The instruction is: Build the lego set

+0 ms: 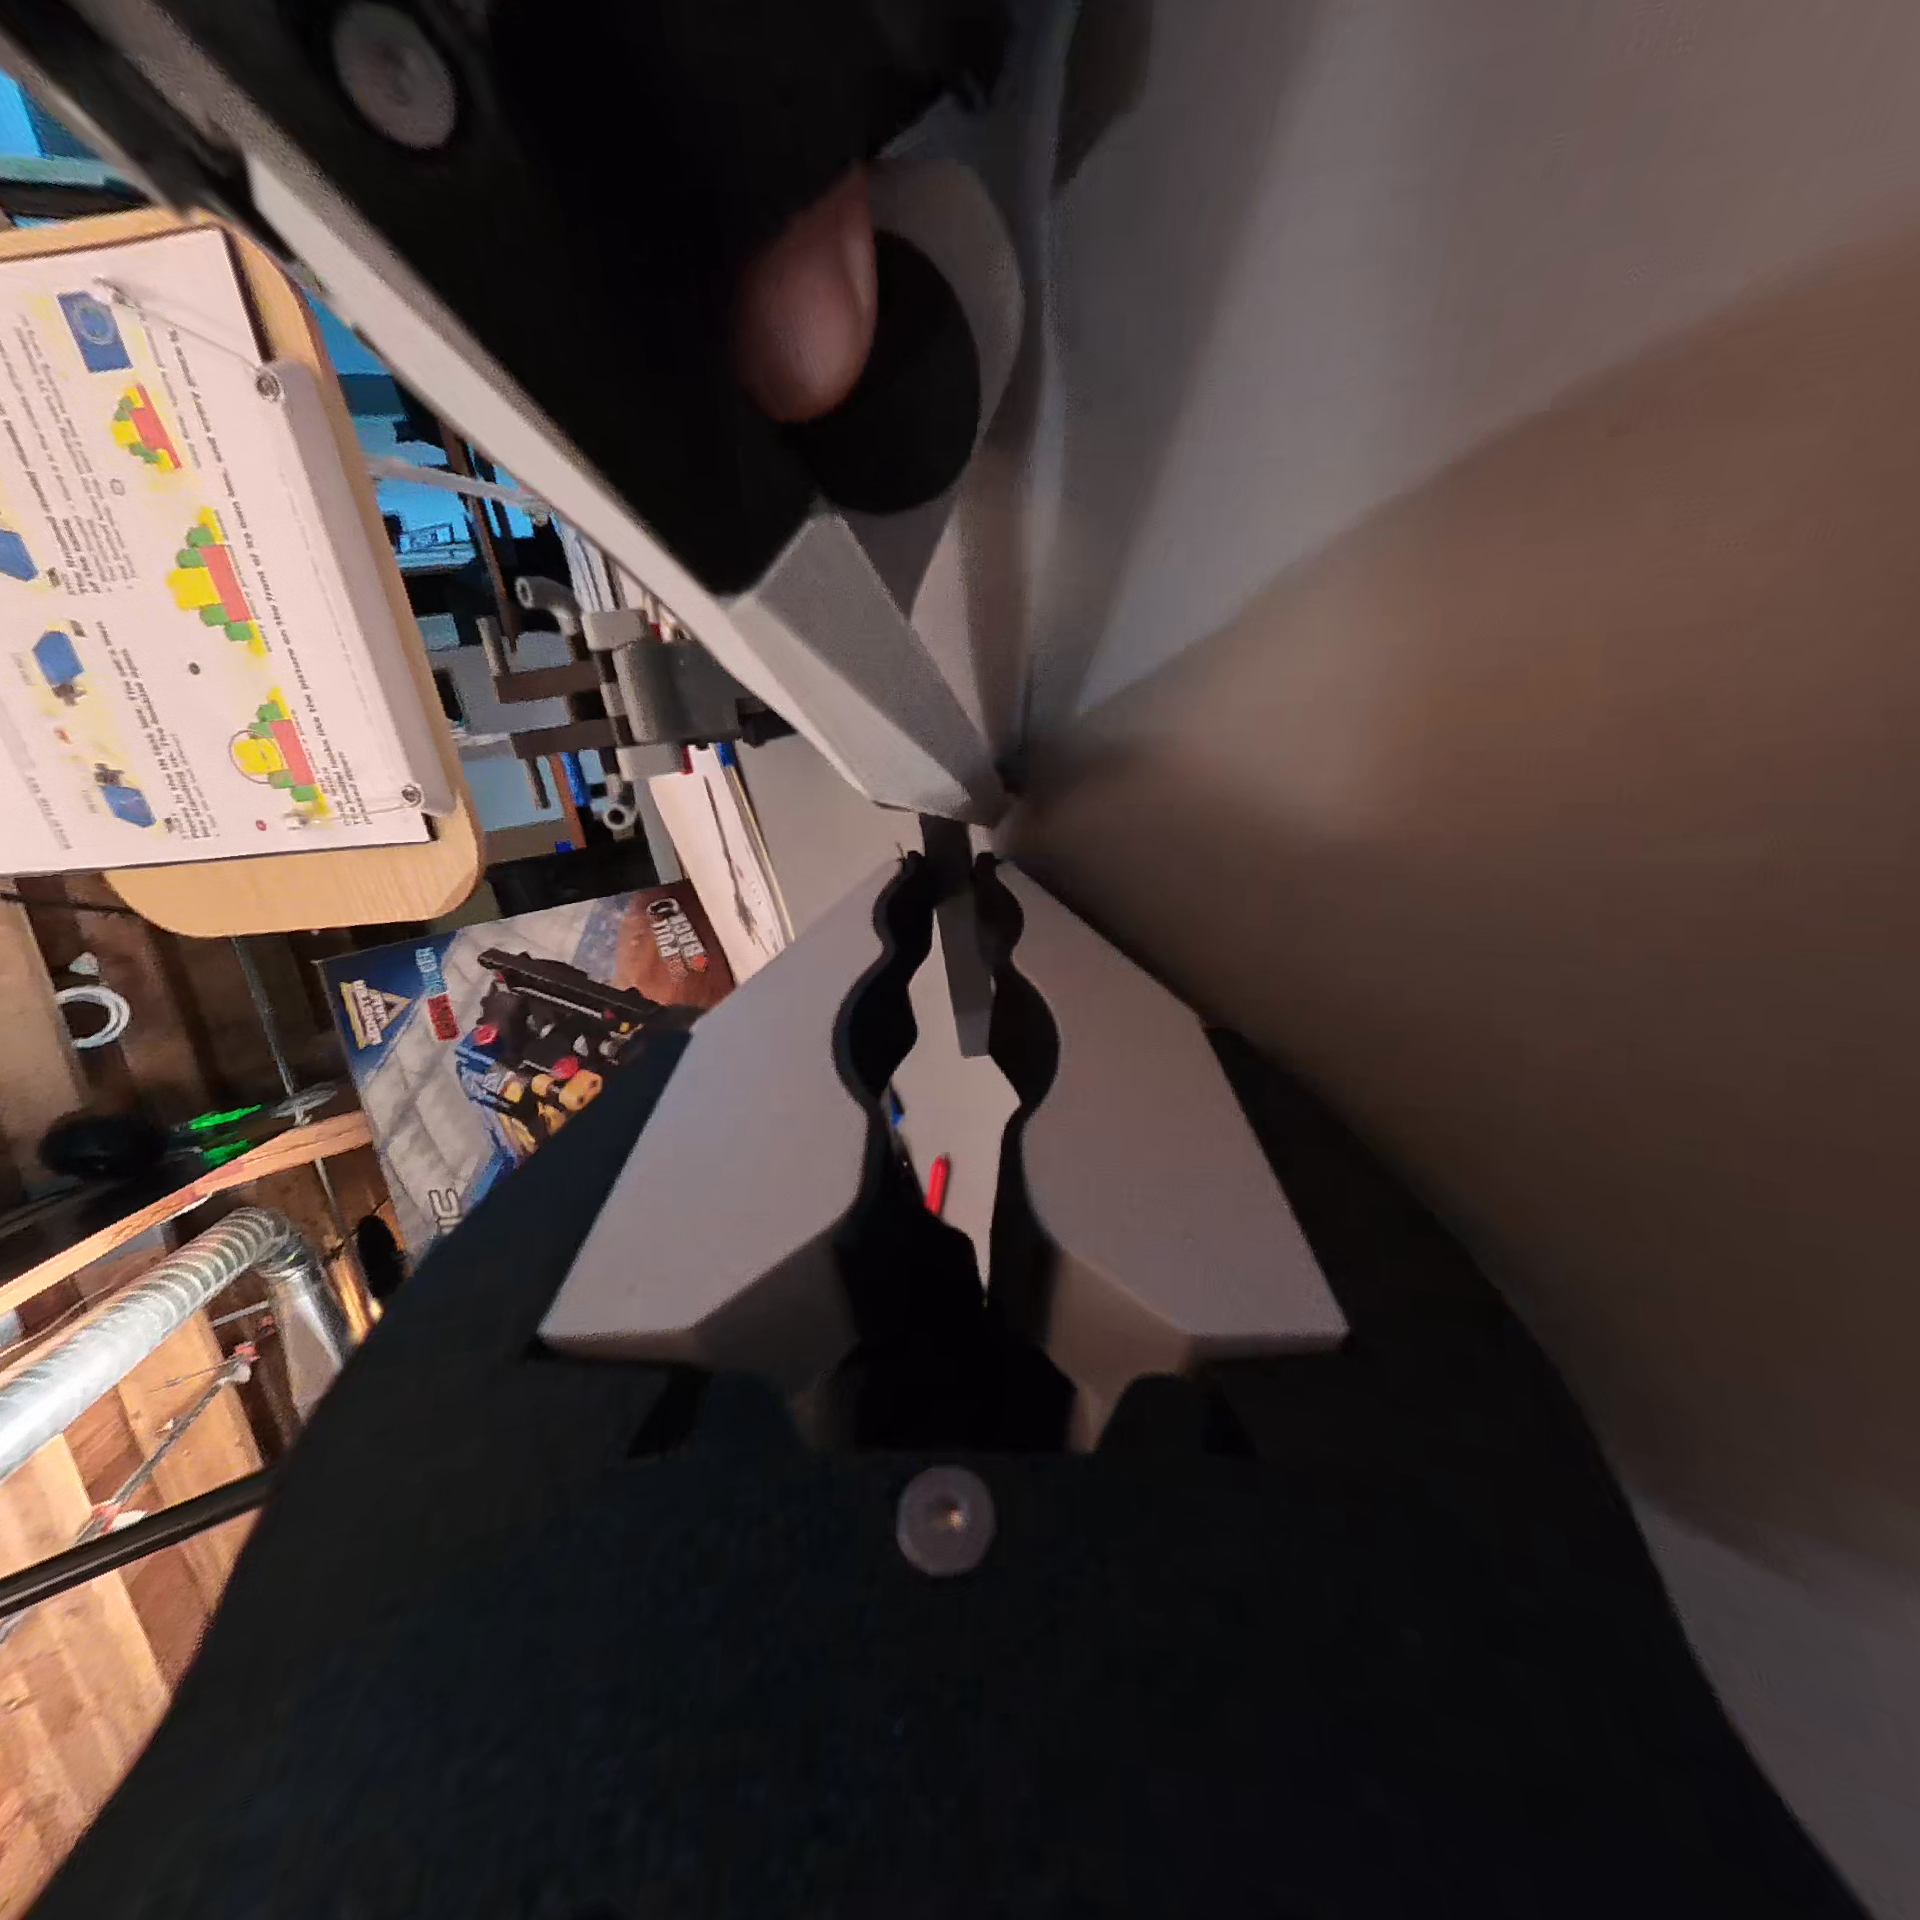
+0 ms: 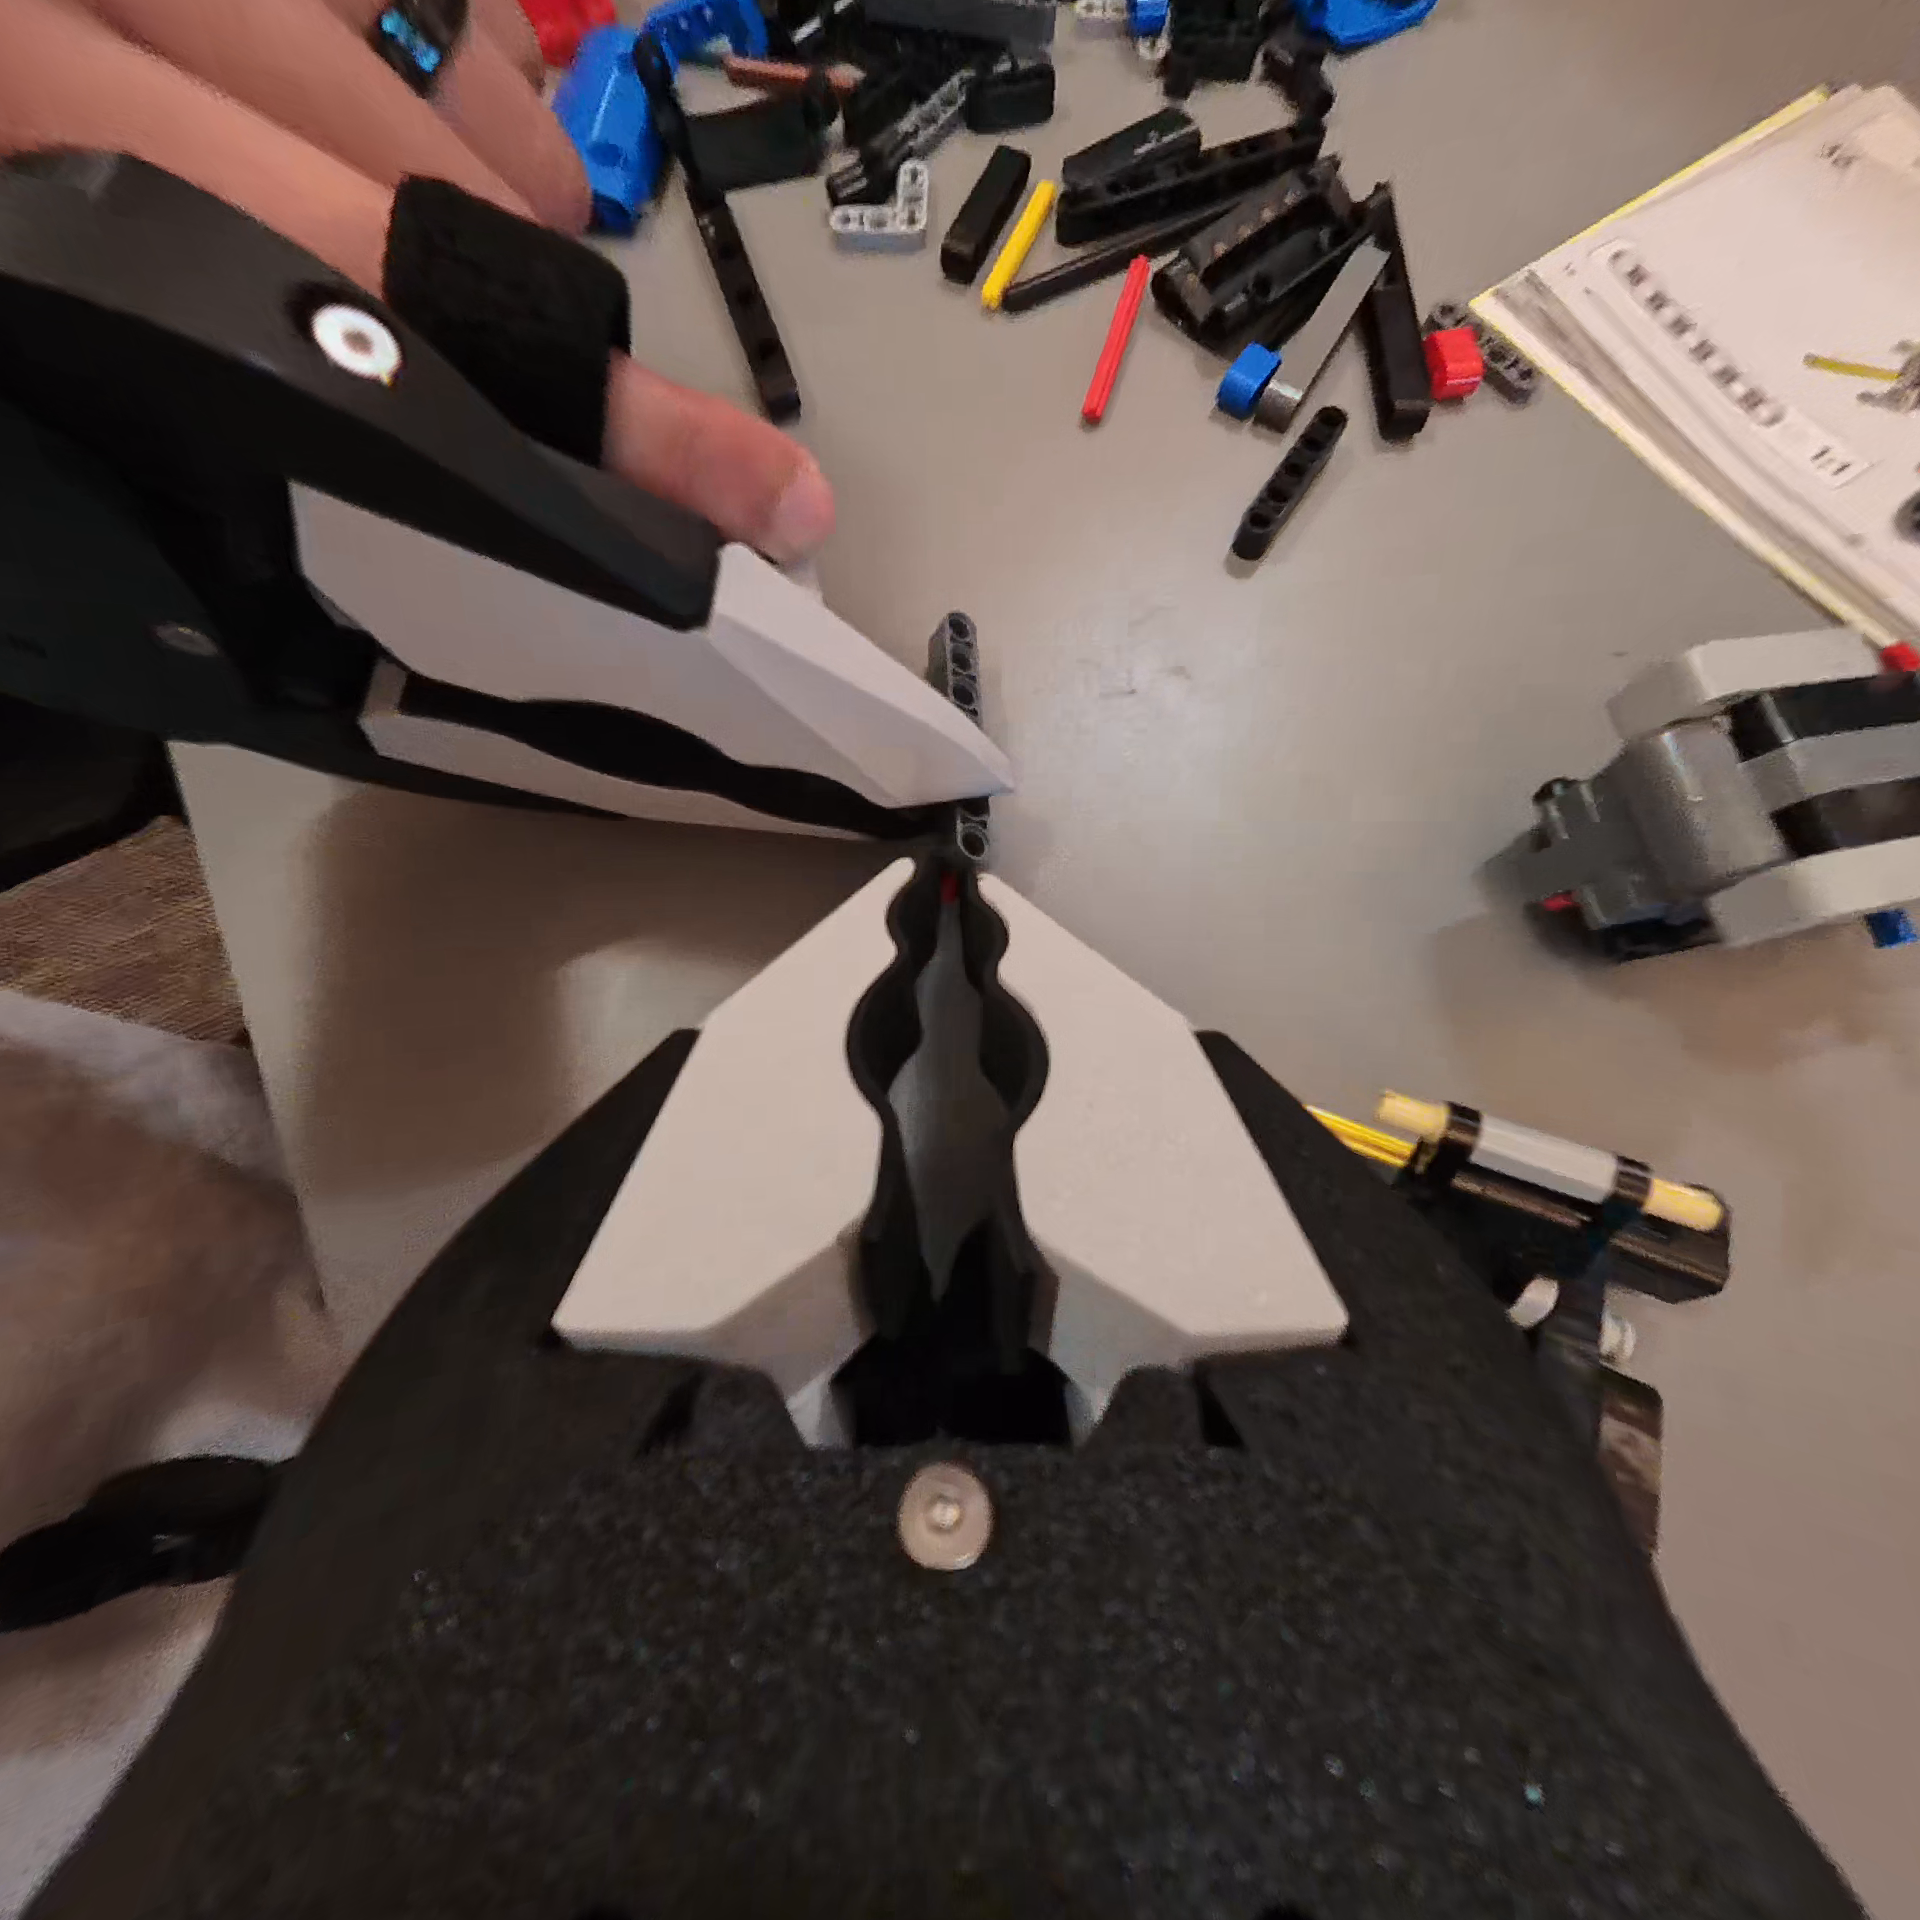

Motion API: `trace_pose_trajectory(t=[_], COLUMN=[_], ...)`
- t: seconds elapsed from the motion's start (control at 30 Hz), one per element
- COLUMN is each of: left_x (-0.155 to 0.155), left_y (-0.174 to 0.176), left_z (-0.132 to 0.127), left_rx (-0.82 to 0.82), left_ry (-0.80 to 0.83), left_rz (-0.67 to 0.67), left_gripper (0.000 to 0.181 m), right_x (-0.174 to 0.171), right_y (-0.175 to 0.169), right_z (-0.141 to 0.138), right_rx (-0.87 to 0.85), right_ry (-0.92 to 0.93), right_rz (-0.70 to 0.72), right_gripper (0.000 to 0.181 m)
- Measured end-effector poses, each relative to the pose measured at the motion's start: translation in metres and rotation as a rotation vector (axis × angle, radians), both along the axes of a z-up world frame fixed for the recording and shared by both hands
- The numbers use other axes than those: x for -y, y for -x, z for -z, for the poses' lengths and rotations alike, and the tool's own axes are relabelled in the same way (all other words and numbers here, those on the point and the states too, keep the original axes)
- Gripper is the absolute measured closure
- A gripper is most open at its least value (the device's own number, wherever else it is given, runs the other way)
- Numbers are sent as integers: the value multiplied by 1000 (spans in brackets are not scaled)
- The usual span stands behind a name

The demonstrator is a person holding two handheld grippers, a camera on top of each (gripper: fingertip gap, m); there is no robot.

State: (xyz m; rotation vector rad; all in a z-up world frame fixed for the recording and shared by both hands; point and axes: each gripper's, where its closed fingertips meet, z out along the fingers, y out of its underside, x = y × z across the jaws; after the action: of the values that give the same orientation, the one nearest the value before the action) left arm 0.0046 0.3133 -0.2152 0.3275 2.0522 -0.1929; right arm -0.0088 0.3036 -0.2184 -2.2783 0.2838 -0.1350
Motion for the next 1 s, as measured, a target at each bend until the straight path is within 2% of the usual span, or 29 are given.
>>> trace_pose_trajectory(t=[0.03,0.2,0.3,0.4,0.47,0.7,0.87,1.0], left_x=[-1,0,1,1,1,-13,-23,-24], left_y=[0,2,2,1,1,-5,-7,-7], left_z=[0,0,0,0,0,-6,-23,-25], left_rx=[10,26,3,-23,-46,-59,-47,-38], left_ry=[-12,-57,-40,13,63,224,375,438], left_rz=[-3,1,-5,-20,-42,-138,-211,-237], left_gripper=[174,175,175,175,174,175,176,175], right_x=[0,0,0,1,2,10,12,12], right_y=[-1,1,1,1,0,7,5,7], right_z=[0,0,0,0,-2,-8,-4,-3], right_rx=[15,-81,-74,-62,-47,27,39,44], right_ry=[4,-21,-20,-17,-26,-49,-11,-3], right_rz=[4,14,11,10,10,-59,-8,38], right_gripper=[178,177,176,174,164,162,166,167])
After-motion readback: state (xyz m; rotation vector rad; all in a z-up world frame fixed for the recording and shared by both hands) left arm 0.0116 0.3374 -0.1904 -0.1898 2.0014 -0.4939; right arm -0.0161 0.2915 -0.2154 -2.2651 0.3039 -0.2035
